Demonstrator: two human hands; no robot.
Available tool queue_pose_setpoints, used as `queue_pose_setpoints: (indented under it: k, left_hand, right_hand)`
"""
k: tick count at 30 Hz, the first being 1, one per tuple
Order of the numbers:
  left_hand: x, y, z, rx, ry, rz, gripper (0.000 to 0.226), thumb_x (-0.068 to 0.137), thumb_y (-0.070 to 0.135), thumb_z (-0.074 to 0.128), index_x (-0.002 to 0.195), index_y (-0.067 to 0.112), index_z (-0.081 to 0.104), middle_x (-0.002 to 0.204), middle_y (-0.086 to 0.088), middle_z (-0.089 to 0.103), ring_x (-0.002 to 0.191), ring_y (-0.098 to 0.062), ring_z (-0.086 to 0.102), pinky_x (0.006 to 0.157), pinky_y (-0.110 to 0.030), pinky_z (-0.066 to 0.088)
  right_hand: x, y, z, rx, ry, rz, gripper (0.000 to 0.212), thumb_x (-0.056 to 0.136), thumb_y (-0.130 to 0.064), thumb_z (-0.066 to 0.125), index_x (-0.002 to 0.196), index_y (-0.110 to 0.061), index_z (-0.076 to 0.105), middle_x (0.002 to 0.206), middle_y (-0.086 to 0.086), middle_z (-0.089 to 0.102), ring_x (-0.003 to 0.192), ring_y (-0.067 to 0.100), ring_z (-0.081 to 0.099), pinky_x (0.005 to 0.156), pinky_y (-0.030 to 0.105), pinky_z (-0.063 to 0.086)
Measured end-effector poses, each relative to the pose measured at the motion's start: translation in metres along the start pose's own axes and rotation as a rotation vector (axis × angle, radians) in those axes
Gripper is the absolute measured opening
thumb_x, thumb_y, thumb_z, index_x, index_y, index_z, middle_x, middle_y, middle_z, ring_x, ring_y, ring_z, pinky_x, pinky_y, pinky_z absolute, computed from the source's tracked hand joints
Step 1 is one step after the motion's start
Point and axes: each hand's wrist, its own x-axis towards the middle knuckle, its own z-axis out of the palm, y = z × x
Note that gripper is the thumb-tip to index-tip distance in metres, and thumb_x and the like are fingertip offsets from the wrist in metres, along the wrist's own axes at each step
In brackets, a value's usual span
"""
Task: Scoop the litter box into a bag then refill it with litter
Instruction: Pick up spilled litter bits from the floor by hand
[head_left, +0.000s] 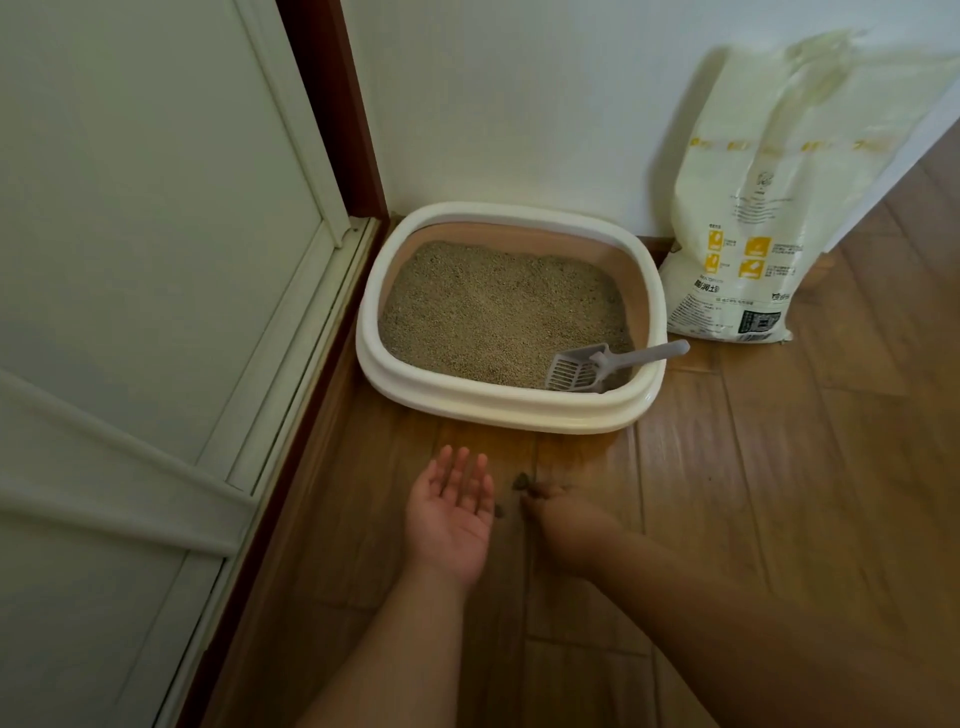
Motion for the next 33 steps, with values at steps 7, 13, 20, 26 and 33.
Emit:
queue_pose_setpoints:
  k: [7, 13, 20, 26, 33]
  left_hand:
    - [0.006, 0.004, 0.010, 0.008, -0.033, 0.013, 0.033, 0.103, 0.028, 0.054, 0.129, 0.014, 0.066, 0.128, -0.009, 0.072, 0.114, -0.026, 0.070, 0.099, -0.038, 0.052]
    - [0.008, 0.005, 0.009, 0.007, -0.041, 0.016, 0.030, 0.102, 0.028, 0.054, 0.125, 0.014, 0.068, 0.127, -0.009, 0.072, 0.111, -0.026, 0.072, 0.095, -0.037, 0.053]
    - [0.011, 0.008, 0.012, 0.003, -0.036, 0.035, 0.028, 0.102, 0.027, 0.054, 0.122, 0.014, 0.069, 0.128, -0.008, 0.072, 0.114, -0.026, 0.070, 0.104, -0.037, 0.049]
    - [0.021, 0.014, 0.019, 0.029, -0.047, 0.072, 0.034, 0.103, 0.031, 0.052, 0.128, 0.016, 0.067, 0.133, -0.006, 0.069, 0.123, -0.024, 0.065, 0.106, -0.038, 0.046]
    - [0.017, 0.013, 0.032, -0.006, -0.274, -0.058, 0.053, 0.102, 0.047, 0.046, 0.142, 0.014, 0.059, 0.141, -0.013, 0.063, 0.127, -0.033, 0.062, 0.112, -0.050, 0.043]
  right_hand:
    - [0.001, -0.013, -0.003, 0.093, 0.067, 0.040, 0.032, 0.098, -0.013, 0.054, 0.129, -0.018, 0.059, 0.135, 0.007, 0.057, 0.120, 0.025, 0.057, 0.102, 0.037, 0.049]
    - [-0.010, -0.016, 0.006, 0.090, 0.103, 0.034, 0.058, 0.096, -0.012, 0.057, 0.150, -0.020, 0.037, 0.152, 0.006, 0.042, 0.136, 0.026, 0.046, 0.109, 0.040, 0.043]
    - [-0.006, -0.015, -0.005, 0.156, 0.145, 0.007, 0.031, 0.098, -0.018, 0.054, 0.129, -0.020, 0.055, 0.132, 0.005, 0.055, 0.115, 0.022, 0.058, 0.096, 0.035, 0.051]
    - [-0.002, -0.020, -0.063, 0.489, 0.524, -0.193, 0.015, 0.086, -0.023, 0.069, 0.100, -0.018, 0.067, 0.093, -0.003, 0.059, 0.079, 0.011, 0.058, 0.073, 0.023, 0.050]
    - [-0.012, -0.045, -0.103, 0.516, 0.480, -0.398, 0.024, 0.083, -0.021, 0.075, 0.106, -0.019, 0.069, 0.096, -0.004, 0.064, 0.083, 0.010, 0.061, 0.075, 0.023, 0.051]
